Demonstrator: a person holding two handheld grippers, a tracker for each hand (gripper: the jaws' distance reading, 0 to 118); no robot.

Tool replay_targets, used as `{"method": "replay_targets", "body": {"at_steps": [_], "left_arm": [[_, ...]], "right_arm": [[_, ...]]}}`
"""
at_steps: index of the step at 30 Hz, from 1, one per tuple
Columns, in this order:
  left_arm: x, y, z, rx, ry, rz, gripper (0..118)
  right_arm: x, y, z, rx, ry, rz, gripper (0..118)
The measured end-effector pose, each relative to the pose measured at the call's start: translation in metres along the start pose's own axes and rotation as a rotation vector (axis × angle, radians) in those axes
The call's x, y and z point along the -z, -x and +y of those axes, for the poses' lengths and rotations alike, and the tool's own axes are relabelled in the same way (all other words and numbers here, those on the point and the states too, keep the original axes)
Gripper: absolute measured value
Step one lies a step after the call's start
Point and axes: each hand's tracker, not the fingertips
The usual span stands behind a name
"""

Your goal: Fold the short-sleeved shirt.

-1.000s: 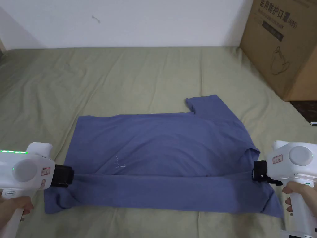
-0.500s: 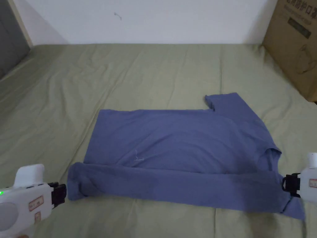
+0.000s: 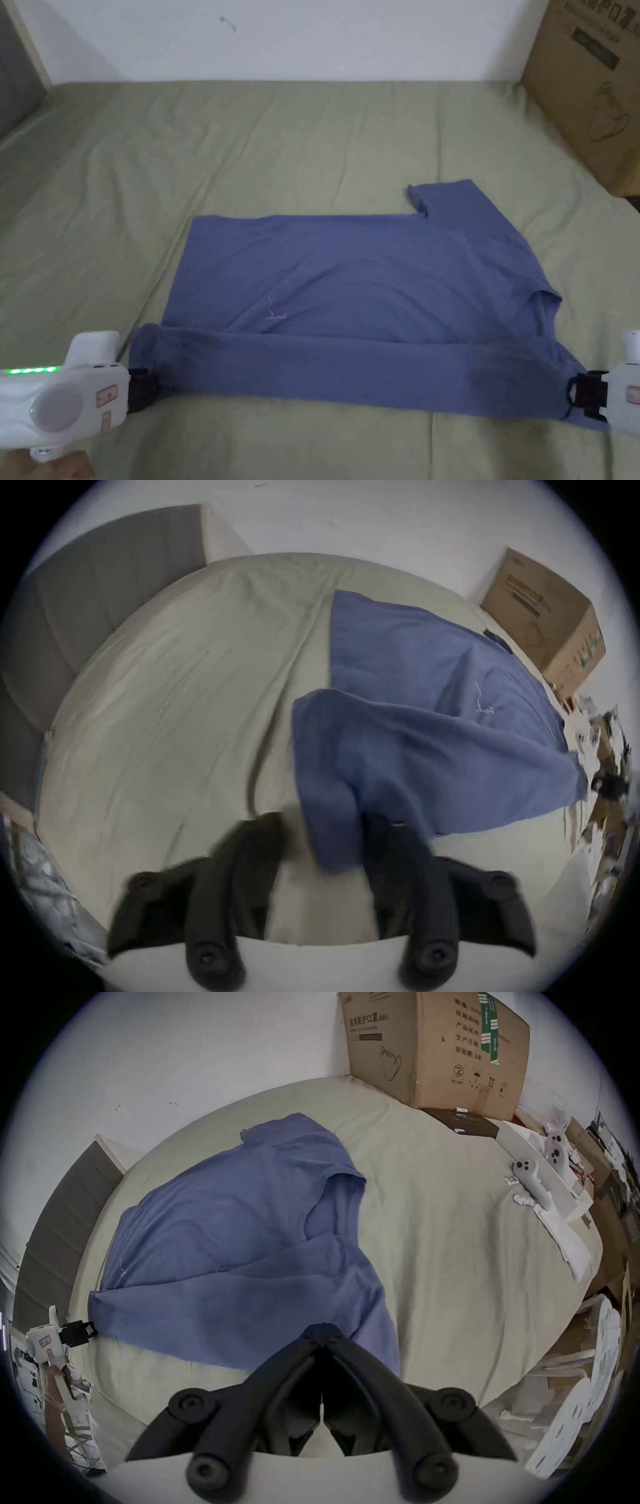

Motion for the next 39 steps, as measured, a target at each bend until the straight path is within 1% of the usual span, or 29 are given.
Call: {"method": "replay_targets", "body": {"at_steps": [1,3,5,6,8,9,10,12,13,14,15,16,17,18,19,20,21,22,24,27,28,29,31,33,36,38,39], "left_arm": [[0.000,-0.003,0.002,-0.020,-0.008,0.011,3],[0.001,-0.004,0.009,-0.019,0.020,0.030,2],[-0.005,-0.007,0.006,-0.008,0.000,0.033,2],[-0.007,-0.006,0.006,-0.008,0.000,0.030,3],[-0.017,-0.008,0.004,-0.022,-0.014,0.021,3],[-0.019,-0.007,0.004,-0.033,-0.017,0.016,3],[-0.021,-0.007,0.005,-0.040,-0.019,0.013,3],[-0.018,-0.003,0.004,-0.043,-0.022,0.010,3],[-0.018,-0.004,0.004,-0.039,-0.023,0.010,3],[-0.018,-0.004,0.004,-0.034,-0.022,0.011,3],[-0.019,-0.005,0.004,-0.028,-0.019,0.011,3],[-0.022,-0.008,0.005,-0.022,-0.017,0.012,3],[-0.023,-0.009,0.005,-0.019,-0.016,0.012,3],[-0.025,-0.010,0.005,-0.017,-0.016,0.014,3],[-0.027,-0.010,0.005,-0.014,-0.017,0.013,3],[-0.024,-0.005,0.007,-0.011,-0.021,0.008,3],[-0.027,-0.005,0.008,-0.010,-0.024,0.000,3],[-0.030,-0.005,0.010,-0.008,-0.026,-0.004,3],[-0.042,-0.006,0.014,0.014,-0.036,-0.001,3],[-0.058,-0.005,0.016,0.023,-0.049,-0.021,3],[-0.062,-0.005,0.017,0.032,-0.052,-0.022,3],[-0.066,-0.005,0.016,0.044,-0.051,-0.019,3],[-0.073,-0.006,0.010,0.067,-0.043,-0.012,3],[-0.080,-0.004,0.001,0.068,-0.040,-0.012,3],[-0.082,-0.001,-0.020,0.082,0.000,-0.009,3],[-0.080,-0.004,-0.039,0.121,0.050,0.023,3],[-0.078,-0.006,-0.048,0.148,0.074,0.038,3]], "right_arm": [[0.000,-0.001,0.000,0.006,0.004,-0.007,0],[-0.002,-0.004,0.000,0.008,0.002,-0.004,0],[-0.006,-0.003,-0.001,-0.006,-0.015,0.015,0],[-0.006,-0.003,-0.002,-0.012,-0.020,0.016,6],[-0.002,-0.004,-0.004,-0.012,-0.026,0.003,85],[0.005,-0.006,-0.006,-0.005,-0.014,-0.007,92],[0.008,-0.008,-0.010,0.010,-0.004,-0.011,91],[0.026,-0.018,-0.014,0.093,0.038,-0.005,91],[0.036,-0.022,-0.016,0.127,0.062,-0.007,86],[0.046,-0.027,-0.019,0.172,0.087,0.004,69],[0.056,-0.031,-0.022,0.197,0.095,0.036,51],[0.061,-0.029,-0.023,0.208,0.107,-0.006,47],[0.059,-0.026,-0.023,0.162,0.073,-0.066,39],[0.051,-0.019,-0.022,0.136,0.068,-0.028,31],[0.044,-0.015,-0.019,0.108,0.056,-0.021,26],[0.039,-0.013,-0.017,0.098,0.043,-0.029,26],[0.036,-0.013,-0.015,0.078,0.045,-0.040,16],[0.033,-0.016,-0.013,0.080,0.042,-0.022,10],[0.025,-0.015,-0.009,0.084,0.030,-0.005,8],[0.012,-0.010,-0.003,0.032,0.008,0.007,7],[0.008,-0.008,0.000,0.006,0.023,0.007,7],[0.003,-0.007,0.000,-0.013,0.005,-0.004,7],[-0.005,-0.011,0.000,-0.032,0.010,-0.006,7],[-0.012,-0.019,-0.005,-0.028,0.000,-0.012,7],[-0.016,-0.034,-0.020,0.011,0.040,0.016,7],[-0.015,-0.037,-0.036,0.008,0.074,0.012,7],[-0.013,-0.037,-0.044,-0.011,0.097,0.008,7]]}}
